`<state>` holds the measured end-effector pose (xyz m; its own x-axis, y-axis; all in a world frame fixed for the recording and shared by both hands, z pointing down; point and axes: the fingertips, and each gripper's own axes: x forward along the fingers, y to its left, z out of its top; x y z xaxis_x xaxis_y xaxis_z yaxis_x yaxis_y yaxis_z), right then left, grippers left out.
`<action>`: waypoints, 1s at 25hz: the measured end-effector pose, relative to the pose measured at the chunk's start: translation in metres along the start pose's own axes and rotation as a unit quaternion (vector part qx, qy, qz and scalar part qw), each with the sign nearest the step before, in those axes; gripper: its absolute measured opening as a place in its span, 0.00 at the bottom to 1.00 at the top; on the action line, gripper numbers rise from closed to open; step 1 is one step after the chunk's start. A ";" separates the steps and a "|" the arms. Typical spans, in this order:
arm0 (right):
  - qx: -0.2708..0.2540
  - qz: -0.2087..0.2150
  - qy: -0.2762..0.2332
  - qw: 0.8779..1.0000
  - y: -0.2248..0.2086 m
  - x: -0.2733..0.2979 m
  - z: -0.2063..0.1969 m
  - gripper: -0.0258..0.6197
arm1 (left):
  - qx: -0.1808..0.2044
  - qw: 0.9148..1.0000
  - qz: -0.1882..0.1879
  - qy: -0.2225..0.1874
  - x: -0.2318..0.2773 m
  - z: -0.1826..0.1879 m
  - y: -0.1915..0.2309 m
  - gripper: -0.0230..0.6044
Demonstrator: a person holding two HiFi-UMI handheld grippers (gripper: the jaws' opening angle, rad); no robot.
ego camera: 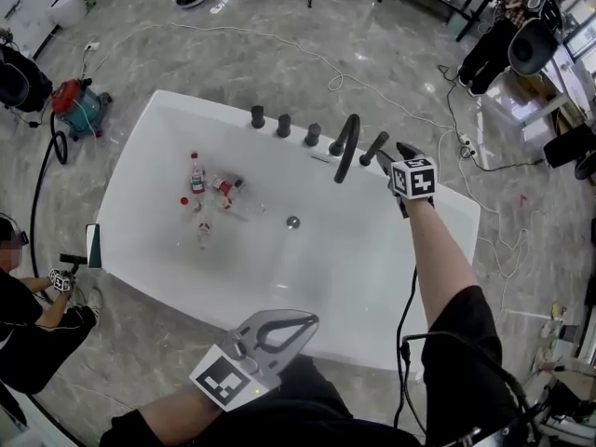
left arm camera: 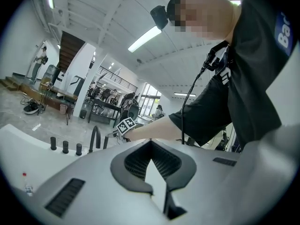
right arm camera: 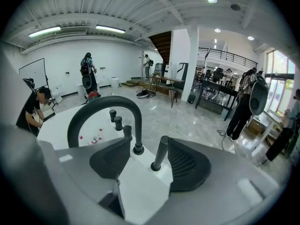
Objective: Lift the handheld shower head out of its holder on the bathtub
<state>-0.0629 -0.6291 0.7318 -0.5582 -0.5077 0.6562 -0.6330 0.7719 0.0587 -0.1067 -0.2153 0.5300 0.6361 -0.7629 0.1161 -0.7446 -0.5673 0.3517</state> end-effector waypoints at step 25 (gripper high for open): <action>0.059 -0.081 -0.021 0.995 -0.056 0.102 -0.027 0.27 | 0.005 0.999 0.025 0.042 -0.009 -0.095 0.039 0.04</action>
<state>-0.0702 -0.7136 0.8161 -0.4643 -0.6395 0.6128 -0.7741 0.6292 0.0701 -0.1223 -0.2010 0.6307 0.6129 -0.7615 0.2108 -0.7772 -0.5331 0.3342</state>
